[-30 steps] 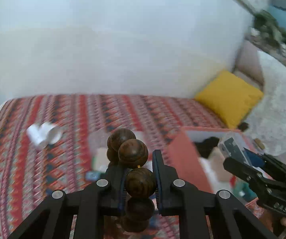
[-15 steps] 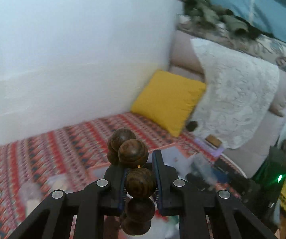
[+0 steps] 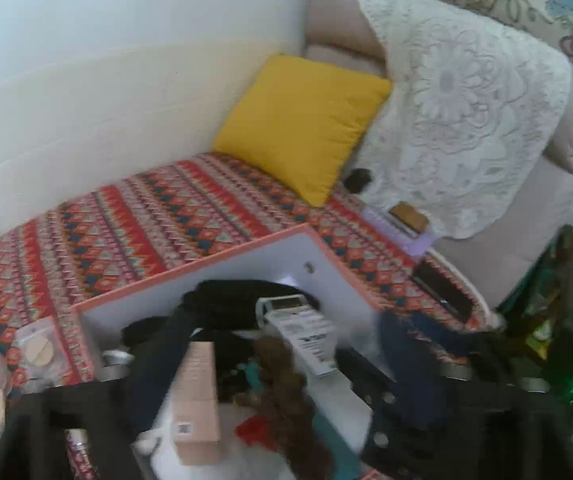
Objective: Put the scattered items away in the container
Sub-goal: 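Carry the bead bracelet and clear plastic box into the pink box and open both tools, then grasp the blue doll figure with the right tool while the left tool grasps the ROSE bottle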
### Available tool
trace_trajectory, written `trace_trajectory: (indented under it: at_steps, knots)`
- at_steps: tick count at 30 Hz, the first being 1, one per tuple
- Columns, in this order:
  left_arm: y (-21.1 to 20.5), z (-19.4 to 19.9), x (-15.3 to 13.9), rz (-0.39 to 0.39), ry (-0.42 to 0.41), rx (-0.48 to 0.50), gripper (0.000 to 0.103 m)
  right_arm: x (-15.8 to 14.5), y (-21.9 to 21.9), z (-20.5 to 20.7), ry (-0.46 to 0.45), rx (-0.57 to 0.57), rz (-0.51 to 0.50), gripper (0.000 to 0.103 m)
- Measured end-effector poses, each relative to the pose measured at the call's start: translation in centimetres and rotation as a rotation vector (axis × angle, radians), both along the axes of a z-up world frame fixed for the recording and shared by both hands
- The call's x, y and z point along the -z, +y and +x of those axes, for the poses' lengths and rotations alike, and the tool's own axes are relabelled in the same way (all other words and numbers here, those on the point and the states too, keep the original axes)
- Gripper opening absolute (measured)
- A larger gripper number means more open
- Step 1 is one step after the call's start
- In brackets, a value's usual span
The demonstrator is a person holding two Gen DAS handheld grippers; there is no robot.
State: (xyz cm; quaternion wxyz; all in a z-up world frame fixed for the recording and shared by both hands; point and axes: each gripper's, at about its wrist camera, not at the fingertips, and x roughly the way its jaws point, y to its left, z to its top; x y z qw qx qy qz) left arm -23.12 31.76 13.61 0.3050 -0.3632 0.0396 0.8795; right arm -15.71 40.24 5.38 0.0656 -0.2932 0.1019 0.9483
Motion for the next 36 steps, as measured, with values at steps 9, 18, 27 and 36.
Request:
trace_trajectory:
  at_steps: [9,18,27,36]
  knots:
    - [-7.9,2.5,-0.7,-0.099,0.101,-0.106,0.089,-1.6,-2.7,1.1,0.069,-0.076,-0.055,0.087]
    - [-25.9,4.2,5.3,-0.123,0.048,-0.394,0.093,-0.3,-18.5,0.4,0.018,-0.536,-0.090,0.088]
    - [-40.7,4.5,17.1,-0.028,-0.172,-0.643,0.093,10.9,-29.2,-1.3,-0.312,-0.551,-0.304,0.088]
    - [-39.4,-1.1,23.3,-0.105,-0.169,-0.567,0.093,17.1,-28.2,-4.6,-0.385,-0.242,-0.330,0.088]
